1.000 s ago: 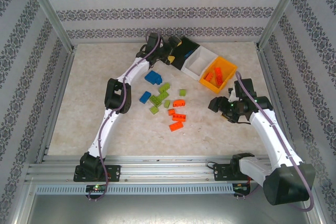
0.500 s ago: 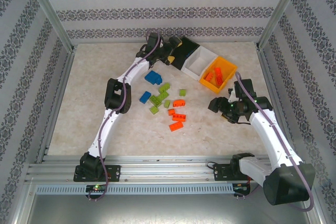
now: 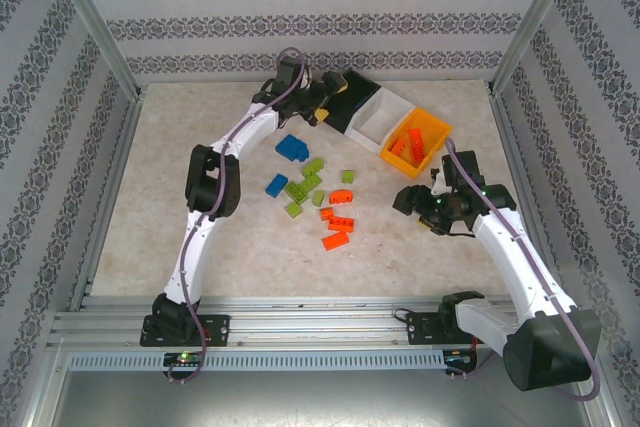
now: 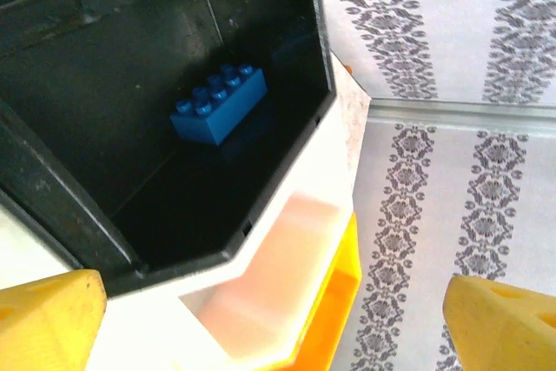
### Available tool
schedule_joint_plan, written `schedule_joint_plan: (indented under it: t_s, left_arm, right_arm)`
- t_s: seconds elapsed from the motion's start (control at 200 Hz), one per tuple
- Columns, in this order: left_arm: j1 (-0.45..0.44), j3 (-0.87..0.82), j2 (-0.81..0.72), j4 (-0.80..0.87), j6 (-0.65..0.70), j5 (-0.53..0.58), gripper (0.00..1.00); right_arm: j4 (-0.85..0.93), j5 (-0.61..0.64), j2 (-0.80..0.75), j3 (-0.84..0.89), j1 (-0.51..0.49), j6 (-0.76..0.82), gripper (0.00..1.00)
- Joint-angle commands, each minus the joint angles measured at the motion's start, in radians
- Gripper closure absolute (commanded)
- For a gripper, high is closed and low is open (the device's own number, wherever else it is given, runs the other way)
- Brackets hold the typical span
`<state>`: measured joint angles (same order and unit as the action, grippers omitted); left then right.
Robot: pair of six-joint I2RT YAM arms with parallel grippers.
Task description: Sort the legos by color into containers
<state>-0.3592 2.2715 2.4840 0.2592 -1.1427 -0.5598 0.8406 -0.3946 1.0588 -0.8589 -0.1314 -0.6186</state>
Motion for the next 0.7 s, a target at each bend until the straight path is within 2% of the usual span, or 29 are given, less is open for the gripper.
schedule_joint_plan:
  t_s: [0.0, 0.205, 0.395, 0.495, 0.699]
  left_arm:
    - [-0.006, -0.057, -0.107, 0.043, 0.104, -0.02, 0.0]
    - [-0.002, -0.176, -0.254, 0.19, 0.27, 0.036, 0.0]
    - [0.006, -0.205, -0.358, 0.562, 0.443, 0.263, 0.0]
    - [0.008, -0.216, -0.377, 0.696, 0.516, 0.333, 0.0]
    - [0.005, -0.291, -0.395, 0.816, 0.615, 0.395, 0.02]
  right_arm:
    - [-0.031, -0.013, 0.018, 0.009, -0.028, -0.027, 0.3]
    - [-0.074, -0.015, 0.097, -0.02, -0.091, -0.035, 0.3]
    - [-0.102, -0.017, 0.188, -0.062, -0.153, -0.032, 0.3]
    - [-0.115, -0.02, 0.227, -0.08, -0.177, -0.031, 0.3]
    - [-0.116, -0.02, 0.268, -0.103, -0.203, -0.023, 0.3]
